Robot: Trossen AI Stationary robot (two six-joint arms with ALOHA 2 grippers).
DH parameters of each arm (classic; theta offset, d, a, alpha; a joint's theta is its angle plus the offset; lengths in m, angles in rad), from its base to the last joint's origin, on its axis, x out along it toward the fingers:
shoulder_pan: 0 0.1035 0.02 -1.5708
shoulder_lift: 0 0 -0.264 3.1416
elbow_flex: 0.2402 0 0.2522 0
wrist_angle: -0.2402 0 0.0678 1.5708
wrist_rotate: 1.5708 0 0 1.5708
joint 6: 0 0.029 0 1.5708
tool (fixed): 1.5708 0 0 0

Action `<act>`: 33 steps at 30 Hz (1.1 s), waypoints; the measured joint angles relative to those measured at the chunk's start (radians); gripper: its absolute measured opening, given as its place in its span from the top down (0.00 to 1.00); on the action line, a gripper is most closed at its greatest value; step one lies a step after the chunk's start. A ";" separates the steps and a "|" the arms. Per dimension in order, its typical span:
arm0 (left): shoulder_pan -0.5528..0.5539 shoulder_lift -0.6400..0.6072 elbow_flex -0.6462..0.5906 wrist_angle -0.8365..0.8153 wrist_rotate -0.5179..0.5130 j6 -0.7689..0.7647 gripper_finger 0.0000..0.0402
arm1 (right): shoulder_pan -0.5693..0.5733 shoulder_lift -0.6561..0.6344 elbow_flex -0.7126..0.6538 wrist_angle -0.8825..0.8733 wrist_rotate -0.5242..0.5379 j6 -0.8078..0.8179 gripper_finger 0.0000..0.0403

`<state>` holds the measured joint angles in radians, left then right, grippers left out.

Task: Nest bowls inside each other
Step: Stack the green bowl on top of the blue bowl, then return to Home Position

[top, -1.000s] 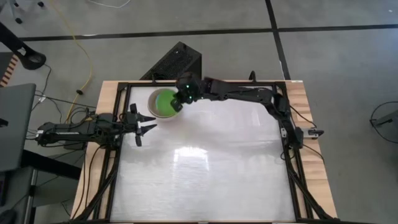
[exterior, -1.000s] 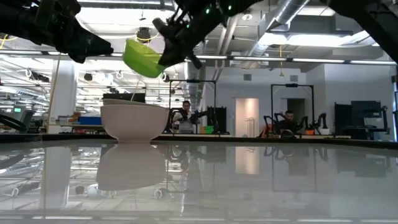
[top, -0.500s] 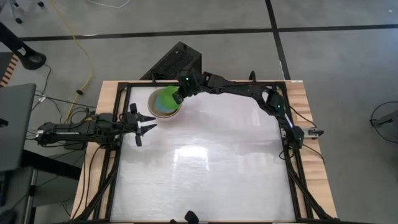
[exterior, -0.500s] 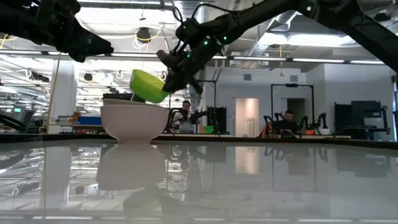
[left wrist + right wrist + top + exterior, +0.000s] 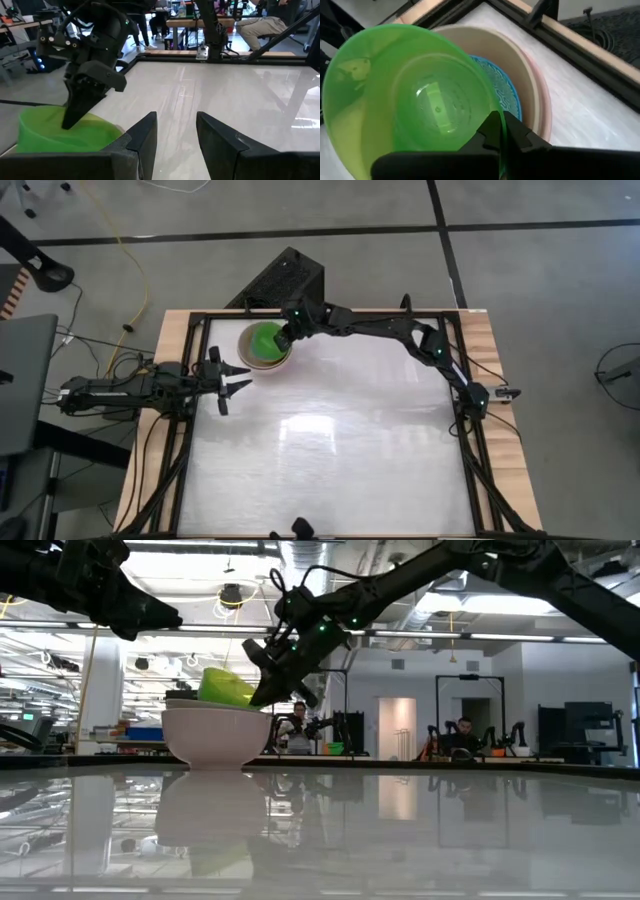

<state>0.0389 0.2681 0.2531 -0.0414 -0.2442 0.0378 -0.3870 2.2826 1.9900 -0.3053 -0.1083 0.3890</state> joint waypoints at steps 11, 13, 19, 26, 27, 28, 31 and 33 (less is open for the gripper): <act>0.000 0.000 0.000 0.000 -0.003 0.003 0.68 | 0.014 -0.002 0.000 0.010 0.062 -0.049 0.80; 0.000 0.000 0.000 0.000 -0.003 0.003 0.68 | 0.010 -0.002 0.000 0.009 0.063 -0.050 0.77; 0.000 0.000 0.000 0.000 -0.002 0.003 0.68 | -0.005 -0.006 0.000 0.006 0.064 -0.060 0.66; 0.000 0.000 0.000 0.000 -0.002 0.003 0.68 | -0.029 -0.024 0.000 -0.003 0.056 -0.097 0.53; 0.000 0.000 0.000 0.000 -0.002 0.003 0.68 | -0.031 -0.033 0.000 -0.012 0.047 -0.092 0.52; 0.000 0.000 0.000 0.000 -0.002 0.003 0.68 | -0.036 -0.042 0.000 -0.035 0.030 -0.086 0.51; 0.000 0.000 0.000 0.001 -0.002 0.003 0.68 | -0.037 -0.068 0.001 -0.063 -0.037 -0.083 0.50; 0.000 0.000 0.000 0.001 -0.002 0.003 0.68 | -0.031 -0.091 0.000 -0.117 -0.065 -0.089 0.50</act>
<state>0.0391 0.2683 0.2531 -0.0406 -0.2462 0.0410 -0.4181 2.1920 1.9900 -0.4227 -0.1729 0.3002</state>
